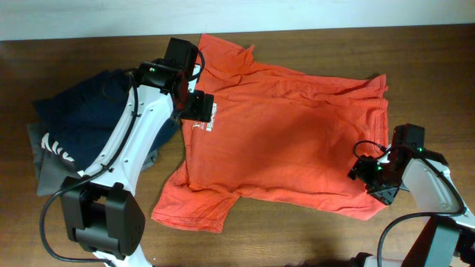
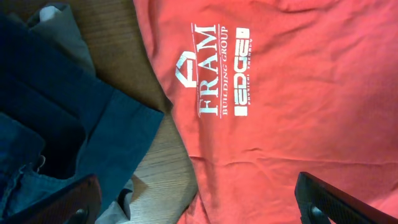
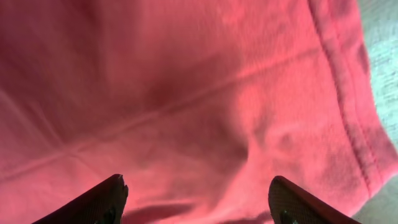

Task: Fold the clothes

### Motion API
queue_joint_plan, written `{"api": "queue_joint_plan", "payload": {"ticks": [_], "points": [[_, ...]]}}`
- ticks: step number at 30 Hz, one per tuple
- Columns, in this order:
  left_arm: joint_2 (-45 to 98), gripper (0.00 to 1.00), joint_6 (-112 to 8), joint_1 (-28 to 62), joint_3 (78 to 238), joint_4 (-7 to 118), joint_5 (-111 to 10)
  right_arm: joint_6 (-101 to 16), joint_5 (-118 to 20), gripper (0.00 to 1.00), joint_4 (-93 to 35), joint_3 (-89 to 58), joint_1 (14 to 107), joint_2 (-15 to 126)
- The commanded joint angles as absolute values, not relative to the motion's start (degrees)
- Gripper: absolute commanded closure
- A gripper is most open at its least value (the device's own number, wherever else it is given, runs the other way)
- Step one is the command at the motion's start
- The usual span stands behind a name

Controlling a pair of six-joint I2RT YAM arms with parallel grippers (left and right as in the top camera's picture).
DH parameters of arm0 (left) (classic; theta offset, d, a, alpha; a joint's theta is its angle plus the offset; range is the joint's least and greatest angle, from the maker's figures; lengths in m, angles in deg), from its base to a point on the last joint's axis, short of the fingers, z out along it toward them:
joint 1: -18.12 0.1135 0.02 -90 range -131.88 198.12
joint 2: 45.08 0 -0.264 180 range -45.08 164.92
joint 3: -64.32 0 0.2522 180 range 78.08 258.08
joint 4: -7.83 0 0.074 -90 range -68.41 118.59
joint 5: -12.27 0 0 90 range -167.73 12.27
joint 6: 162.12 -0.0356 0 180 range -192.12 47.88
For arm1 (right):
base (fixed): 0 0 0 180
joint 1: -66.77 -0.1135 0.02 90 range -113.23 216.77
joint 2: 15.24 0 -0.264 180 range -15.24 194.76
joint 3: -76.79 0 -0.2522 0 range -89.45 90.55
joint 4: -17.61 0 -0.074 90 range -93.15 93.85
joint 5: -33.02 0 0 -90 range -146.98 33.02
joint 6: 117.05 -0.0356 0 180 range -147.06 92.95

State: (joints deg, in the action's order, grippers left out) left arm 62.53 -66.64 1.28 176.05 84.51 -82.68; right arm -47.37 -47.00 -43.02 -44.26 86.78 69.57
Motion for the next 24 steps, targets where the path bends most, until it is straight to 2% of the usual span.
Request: {"api": "queue_joint_plan", "payload": {"ticks": [1, 11, 15, 21, 22, 24], "points": [[62.75, 0.01, -66.14, 1.67, 175.60, 84.53, -83.33, -48.68, -46.63, 0.22, -44.44, -44.57, 86.89, 69.44], [62.75, 0.01, -66.14, 1.69, 175.60, 88.44, -83.35, -49.99, -43.22, 0.20, -48.25, -46.62, 94.54, 69.44], [62.75, 0.01, -66.16, 1.69, 175.60, 89.80, -83.35, -49.82, -40.62, 0.21, -48.09, -49.90, 94.85, 69.44], [62.75, 0.01, -66.64, 1.69, 175.60, 90.48, -83.35, -50.52, -38.11, 0.23, -40.57, -56.33, 94.80, 69.44], [62.75, 0.01, -67.06, 1.69, 175.60, 90.45, -83.33, -50.50, -38.15, 0.27, -39.07, -57.05, 94.83, 69.44], [62.75, 0.01, -67.47, 1.69, 175.60, 90.48, -83.35, -50.52, -39.75, 0.43, -36.46, -57.64, 94.83, 69.44]]}}
